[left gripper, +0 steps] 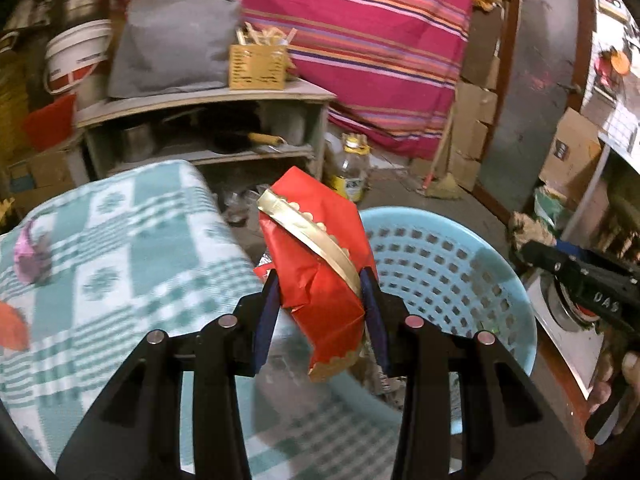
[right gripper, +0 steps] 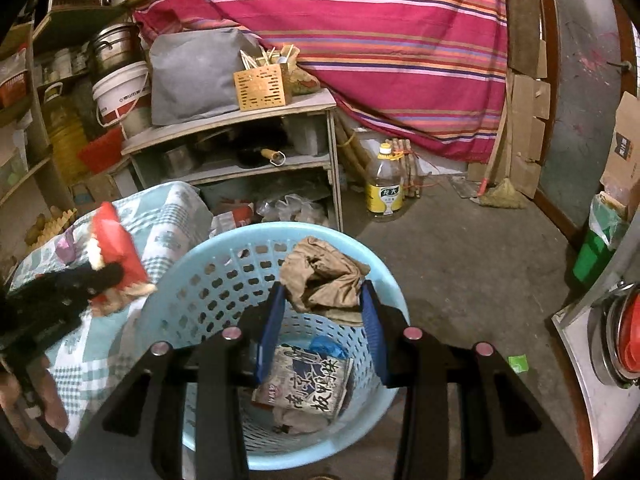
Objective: Collect trash
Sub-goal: 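Open both tools to drop the red packet and brown cloth into the basket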
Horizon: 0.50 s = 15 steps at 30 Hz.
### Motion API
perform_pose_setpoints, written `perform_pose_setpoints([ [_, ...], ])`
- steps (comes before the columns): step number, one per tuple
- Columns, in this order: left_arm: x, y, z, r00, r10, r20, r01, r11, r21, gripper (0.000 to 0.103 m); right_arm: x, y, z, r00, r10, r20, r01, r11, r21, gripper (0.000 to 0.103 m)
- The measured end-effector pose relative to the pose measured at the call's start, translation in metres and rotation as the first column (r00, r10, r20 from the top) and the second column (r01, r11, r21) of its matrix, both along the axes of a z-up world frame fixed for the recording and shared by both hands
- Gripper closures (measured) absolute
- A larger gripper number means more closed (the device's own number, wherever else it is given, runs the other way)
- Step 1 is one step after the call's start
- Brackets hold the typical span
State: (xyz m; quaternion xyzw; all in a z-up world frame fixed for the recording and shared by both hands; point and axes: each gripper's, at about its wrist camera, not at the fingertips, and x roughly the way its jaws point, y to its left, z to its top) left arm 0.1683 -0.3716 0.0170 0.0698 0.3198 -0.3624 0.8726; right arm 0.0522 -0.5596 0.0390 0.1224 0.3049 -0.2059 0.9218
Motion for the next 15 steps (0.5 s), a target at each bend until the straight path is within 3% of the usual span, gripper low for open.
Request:
perform_pose_setpoints([
  [3, -0.004, -0.015, -0.01, 1.0, -0.021, -0.011, 0.021, 1.0, 0.012, 0.061, -0.002, -0.003, -0.002, 1.0, 0.0, 0.001, 0.0, 1.0, 0.015, 0.064],
  [5, -0.008, -0.021, -0.014, 1.0, -0.025, -0.004, 0.025, 0.999, 0.02, 0.054, -0.003, -0.005, -0.003, 1.0, 0.005, -0.001, -0.005, 1.0, 0.021, 0.064],
  [15, -0.016, -0.018, -0.005, 0.999, -0.015, 0.042, 0.014, 1.0, 0.016, 0.037, -0.001, -0.006, -0.002, 1.0, 0.011, -0.013, -0.011, 1.0, 0.016, 0.064],
])
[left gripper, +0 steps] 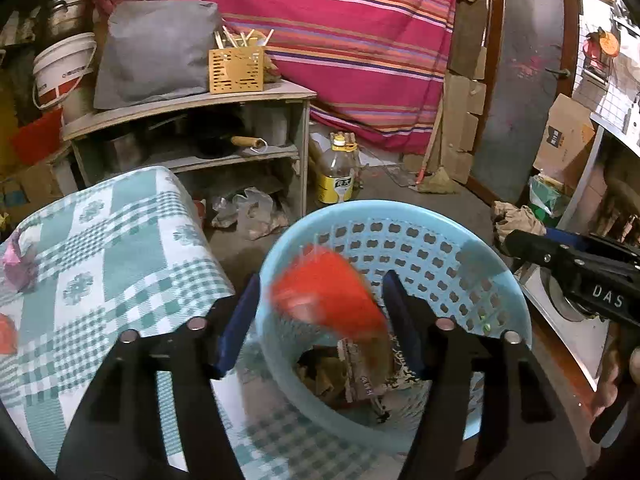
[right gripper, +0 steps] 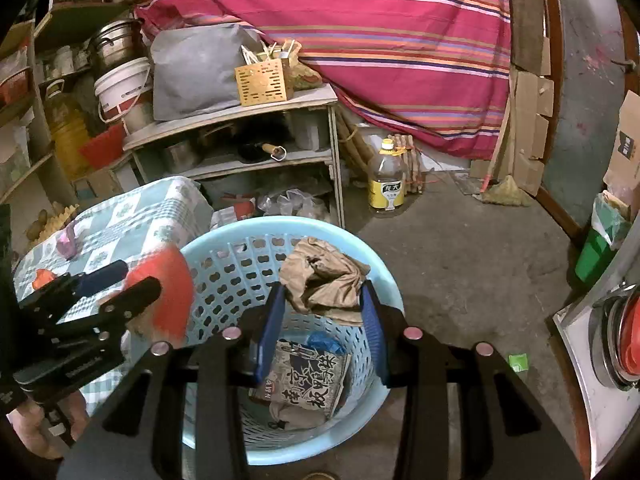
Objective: Collect trash
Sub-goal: 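Open both tools to drop the red packet and brown cloth into the basket, then move both open tools back over the table toward the orange bag and pink packet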
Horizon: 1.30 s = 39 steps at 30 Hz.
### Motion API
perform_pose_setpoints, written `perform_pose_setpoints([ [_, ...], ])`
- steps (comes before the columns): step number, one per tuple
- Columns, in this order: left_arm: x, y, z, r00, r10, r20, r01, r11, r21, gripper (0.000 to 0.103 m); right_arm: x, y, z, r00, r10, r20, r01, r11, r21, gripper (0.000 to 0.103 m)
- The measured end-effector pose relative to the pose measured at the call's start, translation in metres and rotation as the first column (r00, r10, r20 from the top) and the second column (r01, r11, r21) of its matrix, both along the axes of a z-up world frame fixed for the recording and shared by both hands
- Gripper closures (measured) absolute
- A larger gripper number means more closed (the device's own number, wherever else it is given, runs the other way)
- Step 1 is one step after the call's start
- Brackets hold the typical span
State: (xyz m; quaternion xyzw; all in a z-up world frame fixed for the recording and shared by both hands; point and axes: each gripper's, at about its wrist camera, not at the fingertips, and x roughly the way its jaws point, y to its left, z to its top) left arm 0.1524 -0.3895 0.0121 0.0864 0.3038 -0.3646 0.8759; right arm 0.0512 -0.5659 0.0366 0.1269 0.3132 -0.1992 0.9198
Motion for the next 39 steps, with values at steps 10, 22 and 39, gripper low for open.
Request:
perform_pose_setpoints([
  [10, 0.011, 0.052, 0.022, 0.99, 0.127, 0.054, -0.126, 0.992, -0.016, 0.013, 0.016, 0.016, 0.002, 1.0, 0.019, -0.003, -0.019, 1.0, 0.0, 0.057],
  [22, 0.047, 0.164, 0.037, 0.934, 0.349, 0.079, -0.35, 0.937, -0.009, 0.006, 0.057, 0.08, 0.015, 0.998, 0.049, 0.031, -0.048, 0.999, -0.025, 0.018],
  [39, 0.148, 0.282, -0.033, 0.816, 0.573, -0.078, -0.559, 0.816, 0.146, 0.006, 0.158, 0.192, -0.016, 0.974, 0.223, -0.047, -0.223, 0.975, 0.004, 0.018],
])
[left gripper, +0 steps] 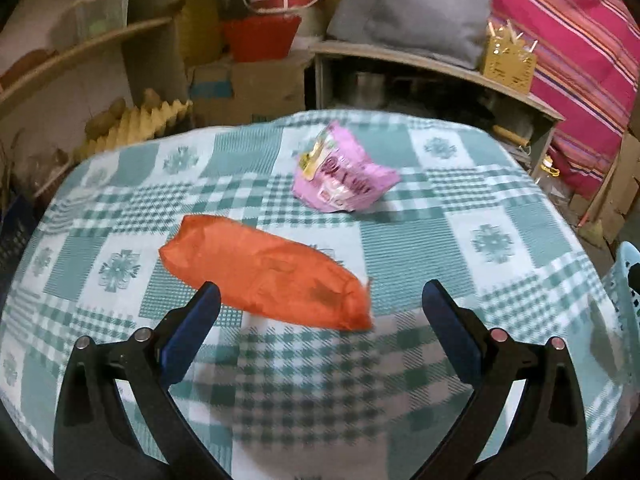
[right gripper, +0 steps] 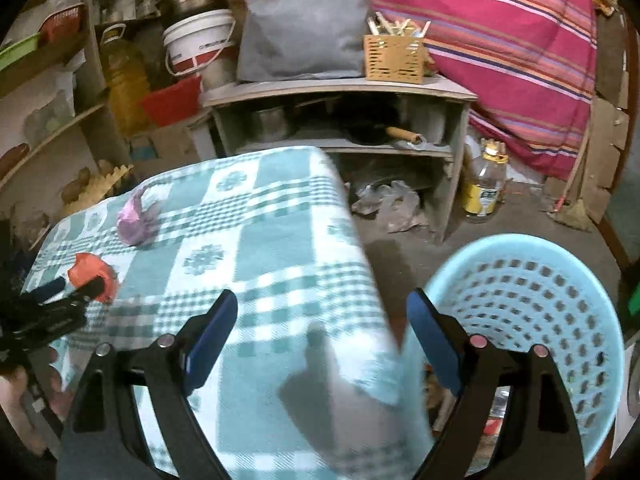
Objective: Collect trash
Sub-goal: 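Move both open tools back over the table toward the orange bag and pink packet, then grasp the orange bag with the left tool while the right tool grasps the pink snack packet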
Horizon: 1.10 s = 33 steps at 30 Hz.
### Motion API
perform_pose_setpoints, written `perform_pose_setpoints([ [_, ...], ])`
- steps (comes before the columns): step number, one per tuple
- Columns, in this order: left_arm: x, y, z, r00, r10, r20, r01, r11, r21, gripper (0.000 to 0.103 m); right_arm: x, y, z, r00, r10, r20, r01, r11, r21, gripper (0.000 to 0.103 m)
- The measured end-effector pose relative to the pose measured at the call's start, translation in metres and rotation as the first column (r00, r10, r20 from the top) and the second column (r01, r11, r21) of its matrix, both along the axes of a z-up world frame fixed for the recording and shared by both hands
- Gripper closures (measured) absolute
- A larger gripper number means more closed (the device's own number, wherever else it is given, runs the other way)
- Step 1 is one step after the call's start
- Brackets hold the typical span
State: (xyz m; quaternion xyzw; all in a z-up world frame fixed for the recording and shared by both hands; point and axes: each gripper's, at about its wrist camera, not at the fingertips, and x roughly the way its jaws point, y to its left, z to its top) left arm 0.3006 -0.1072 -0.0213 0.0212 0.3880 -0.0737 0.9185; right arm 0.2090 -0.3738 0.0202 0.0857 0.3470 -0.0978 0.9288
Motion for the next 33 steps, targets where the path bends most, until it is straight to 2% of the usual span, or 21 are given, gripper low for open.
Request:
perform_pose_setpoints([
  [4, 0.013, -0.003, -0.009, 0.999, -0.014, -0.049, 0.014, 1.0, 0.007, 0.007, 0.018, 0.012, -0.005, 1.0, 0.009, -0.011, -0.009, 1.0, 0.021, 0.018],
  [6, 0.015, -0.001, -0.011, 0.998, -0.025, -0.065, 0.024, 1.0, -0.019, 0.012, 0.024, 0.017, -0.007, 1.0, 0.016, -0.017, -0.015, 0.999, 0.038, 0.018],
  [8, 0.019, 0.002, -0.016, 0.994, -0.037, -0.1, 0.034, 0.999, -0.037, 0.029, 0.03, 0.025, -0.011, 0.999, 0.032, -0.029, -0.032, 0.999, 0.026, 0.018],
  [12, 0.02, 0.003, -0.017, 0.993, -0.066, -0.099, 0.063, 0.998, -0.032, 0.044, 0.038, 0.038, -0.016, 0.997, 0.05, -0.052, -0.051, 0.998, -0.022, 0.018],
  [14, 0.019, 0.003, -0.016, 0.992, -0.087, -0.093, 0.084, 0.996, -0.035, 0.063, 0.04, 0.042, -0.018, 0.997, 0.052, -0.06, -0.054, 0.998, -0.033, 0.018],
  [15, 0.017, 0.003, -0.016, 0.991, -0.094, -0.09, 0.093, 0.996, -0.02, 0.065, 0.041, 0.044, -0.019, 0.997, 0.053, -0.064, -0.055, 0.998, -0.036, 0.018],
  [16, 0.016, 0.003, -0.015, 0.991, -0.1, -0.088, 0.1, 0.995, -0.008, 0.072, 0.041, 0.046, -0.019, 0.996, 0.054, -0.066, -0.057, 0.998, -0.04, 0.018],
  [17, 0.015, 0.005, -0.015, 0.99, -0.109, -0.085, 0.109, 0.994, -0.008, 0.085, 0.042, 0.049, -0.02, 0.996, 0.059, -0.069, -0.062, 0.997, -0.044, 0.018],
  [18, 0.013, 0.008, -0.014, 0.99, -0.115, -0.083, 0.114, 0.993, -0.007, 0.087, 0.043, 0.052, -0.021, 0.995, 0.064, -0.072, -0.068, 0.997, -0.047, 0.018],
  [23, 0.003, 0.039, 0.001, 0.994, -0.107, -0.029, 0.108, 0.994, 0.021, 0.089, 0.046, 0.076, -0.017, 0.993, 0.108, -0.048, -0.111, 0.992, -0.063, 0.018],
  [33, 0.01, 0.138, 0.021, 0.999, 0.018, 0.027, -0.017, 0.999, -0.051, 0.089, 0.101, 0.149, 0.0, 0.975, 0.217, -0.041, -0.22, 0.971, -0.089, 0.018],
])
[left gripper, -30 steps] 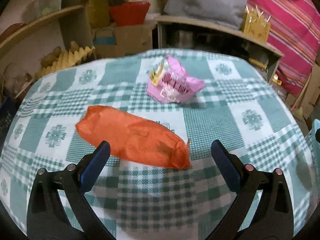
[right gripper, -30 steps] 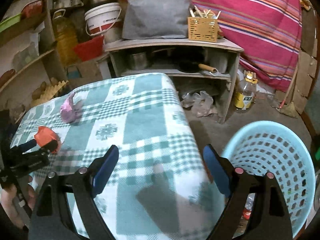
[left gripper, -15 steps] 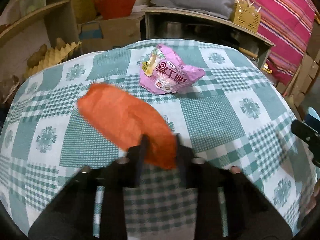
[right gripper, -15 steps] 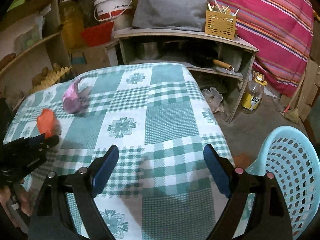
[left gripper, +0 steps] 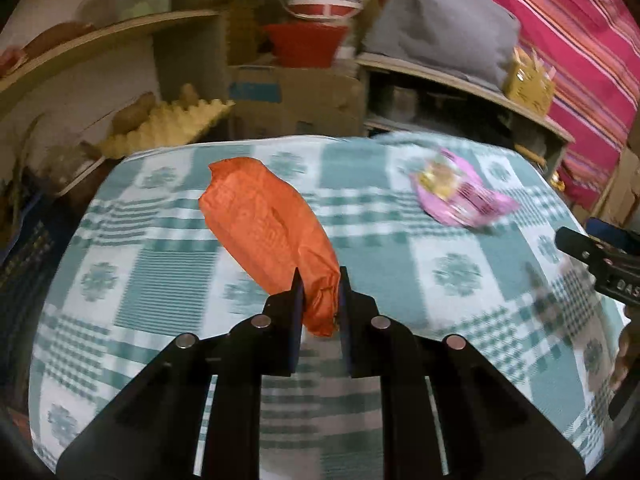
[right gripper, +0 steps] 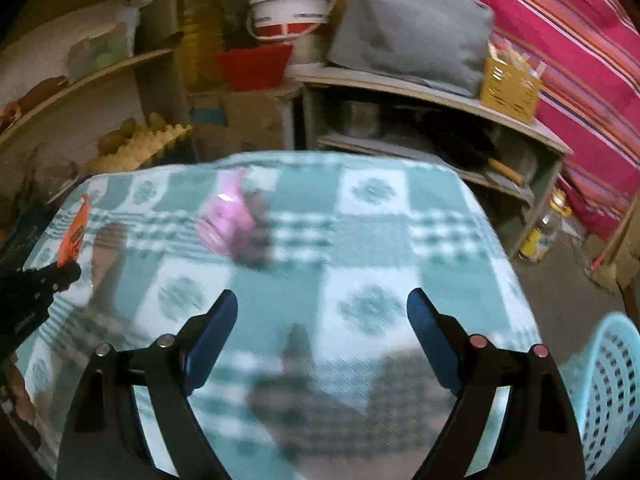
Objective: Collect trash
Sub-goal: 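Grasp the orange bag with the left tool while the right tool grasps the pink snack packet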
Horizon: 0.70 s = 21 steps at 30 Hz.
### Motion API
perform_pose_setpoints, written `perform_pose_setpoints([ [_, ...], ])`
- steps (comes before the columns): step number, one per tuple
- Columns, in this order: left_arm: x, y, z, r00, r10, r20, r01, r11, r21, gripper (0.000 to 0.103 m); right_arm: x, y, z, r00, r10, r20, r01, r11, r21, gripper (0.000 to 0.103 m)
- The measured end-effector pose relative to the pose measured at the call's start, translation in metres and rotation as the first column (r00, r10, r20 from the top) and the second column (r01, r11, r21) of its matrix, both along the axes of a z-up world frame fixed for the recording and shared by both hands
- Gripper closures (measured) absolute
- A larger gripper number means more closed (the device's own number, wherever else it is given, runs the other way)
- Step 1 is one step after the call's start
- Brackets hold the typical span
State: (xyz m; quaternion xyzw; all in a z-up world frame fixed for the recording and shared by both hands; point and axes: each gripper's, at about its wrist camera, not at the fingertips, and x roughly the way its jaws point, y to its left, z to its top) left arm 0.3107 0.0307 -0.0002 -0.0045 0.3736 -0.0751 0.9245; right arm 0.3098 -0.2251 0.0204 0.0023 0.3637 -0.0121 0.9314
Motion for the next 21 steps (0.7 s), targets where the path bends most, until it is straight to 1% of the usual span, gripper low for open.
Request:
perform_pose_setpoints([
  [4, 0.004, 0.022, 0.004, 0.999, 0.041, 0.018, -0.041, 0.999, -0.007, 0.089, 0.033, 0.031, -0.002, 0.999, 0.034, -0.019, -0.034, 0.999, -0.021, 0.018],
  [7, 0.009, 0.036, 0.002, 0.998, 0.06, 0.006, -0.059, 0.997, -0.044, 0.089, 0.057, 0.047, -0.01, 0.998, 0.04, -0.044, -0.041, 0.999, -0.03, 0.018],
  [12, 0.013, 0.046, 0.002, 0.997, 0.081, 0.002, -0.081, 0.995, -0.053, 0.089, 0.093, 0.063, -0.032, 0.993, 0.033, -0.113, -0.039, 0.998, -0.058, 0.019],
  [13, 0.013, 0.049, 0.002, 0.996, 0.089, 0.002, -0.089, 0.995, -0.052, 0.089, 0.095, 0.064, -0.035, 0.993, 0.033, -0.118, -0.04, 0.997, -0.059, 0.023],
  [14, 0.013, 0.051, 0.001, 0.995, 0.096, 0.002, -0.096, 0.994, -0.05, 0.089, 0.099, 0.065, -0.038, 0.991, 0.038, -0.128, -0.046, 0.997, -0.06, 0.036],
  [15, 0.014, 0.054, 0.001, 0.994, 0.107, 0.002, -0.107, 0.993, -0.048, 0.089, 0.101, 0.065, -0.041, 0.99, 0.041, -0.138, -0.05, 0.997, -0.06, 0.043],
  [16, 0.014, 0.056, 0.002, 0.993, 0.114, 0.002, -0.114, 0.992, -0.049, 0.089, 0.102, 0.065, -0.043, 0.988, 0.046, -0.149, -0.055, 0.997, -0.057, 0.053],
  [17, 0.014, 0.058, 0.002, 0.992, 0.124, 0.002, -0.123, 0.991, -0.051, 0.089, 0.102, 0.065, -0.044, 0.987, 0.049, -0.152, -0.058, 0.997, -0.052, 0.057],
  [18, 0.014, 0.06, 0.002, 0.992, 0.128, 0.0, -0.128, 0.99, -0.053, 0.089, 0.103, 0.064, -0.044, 0.987, 0.053, -0.151, -0.061, 0.997, -0.05, 0.059],
  [19, 0.014, 0.06, 0.002, 0.992, 0.13, -0.001, -0.13, 0.99, -0.054, 0.089, 0.101, 0.063, -0.044, 0.987, 0.059, -0.148, -0.067, 0.996, -0.052, 0.066],
  [20, 0.014, 0.06, 0.002, 0.991, 0.131, -0.001, -0.131, 0.99, -0.053, 0.089, 0.1, 0.063, -0.044, 0.987, 0.062, -0.148, -0.071, 0.996, -0.054, 0.07],
  [21, 0.015, 0.06, 0.002, 0.992, 0.128, 0.0, -0.127, 0.991, -0.051, 0.089, 0.098, 0.061, -0.043, 0.987, 0.064, -0.147, -0.073, 0.996, -0.06, 0.072],
])
